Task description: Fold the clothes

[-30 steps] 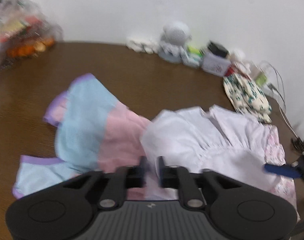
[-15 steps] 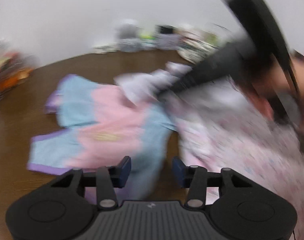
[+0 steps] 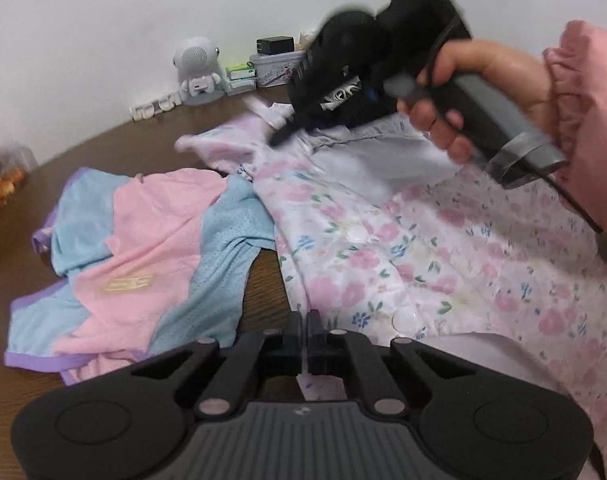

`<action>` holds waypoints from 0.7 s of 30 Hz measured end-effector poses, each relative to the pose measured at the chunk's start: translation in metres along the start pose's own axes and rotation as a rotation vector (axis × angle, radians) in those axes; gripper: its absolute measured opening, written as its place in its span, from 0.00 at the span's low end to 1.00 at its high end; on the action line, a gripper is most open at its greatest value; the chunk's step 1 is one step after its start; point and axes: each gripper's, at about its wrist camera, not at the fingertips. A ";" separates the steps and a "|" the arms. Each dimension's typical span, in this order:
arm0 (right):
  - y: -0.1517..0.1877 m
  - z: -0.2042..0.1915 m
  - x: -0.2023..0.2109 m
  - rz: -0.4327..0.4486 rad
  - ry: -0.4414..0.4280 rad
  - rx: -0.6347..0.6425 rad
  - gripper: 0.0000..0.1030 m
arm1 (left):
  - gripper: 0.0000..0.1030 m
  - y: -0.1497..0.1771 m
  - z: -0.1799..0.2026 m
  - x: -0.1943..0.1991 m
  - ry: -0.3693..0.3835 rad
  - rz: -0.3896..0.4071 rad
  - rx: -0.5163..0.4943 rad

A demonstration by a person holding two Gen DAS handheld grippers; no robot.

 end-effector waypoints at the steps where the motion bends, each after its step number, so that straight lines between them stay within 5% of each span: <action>1: 0.002 0.005 0.000 0.003 0.018 -0.006 0.06 | 0.01 0.001 0.001 0.001 -0.008 0.001 -0.007; 4: 0.005 0.007 0.003 0.018 -0.023 0.005 0.18 | 0.00 0.001 0.003 0.006 -0.017 0.003 -0.025; 5: 0.005 0.005 0.002 0.018 -0.027 0.021 0.35 | 0.00 0.001 0.004 0.007 -0.021 0.002 -0.028; 6: 0.006 0.001 0.001 0.015 -0.027 0.042 0.39 | 0.00 0.001 0.005 0.008 -0.025 0.002 -0.030; 8: 0.007 -0.006 -0.001 0.010 -0.026 0.083 0.29 | 0.00 0.003 0.006 0.010 -0.033 0.001 -0.028; 9: 0.008 -0.007 -0.004 0.004 -0.028 0.091 0.08 | 0.00 0.004 0.007 0.011 -0.038 0.002 -0.027; 13: 0.010 -0.012 -0.014 -0.031 -0.045 0.101 0.05 | 0.00 0.010 0.007 0.019 -0.041 -0.012 -0.015; 16: 0.008 -0.010 -0.009 -0.034 -0.071 0.064 0.21 | 0.09 0.009 0.001 0.022 -0.022 -0.037 0.036; 18: 0.006 -0.007 0.012 0.005 -0.099 0.053 0.46 | 0.13 0.005 -0.009 0.025 -0.005 -0.033 0.085; 19: 0.005 -0.008 0.028 0.030 -0.102 0.072 0.47 | 0.13 0.002 -0.014 0.027 -0.002 -0.020 0.107; 21: 0.002 -0.008 0.065 0.077 -0.075 0.124 0.50 | 0.38 -0.008 -0.021 0.028 -0.011 -0.001 0.129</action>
Point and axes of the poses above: each gripper's, at about its wrist camera, not at the fingertips, and x roughly against the way its jaws point, z to its right, y to its underside, and after that the axes turned 15 degrees about -y, right-handed
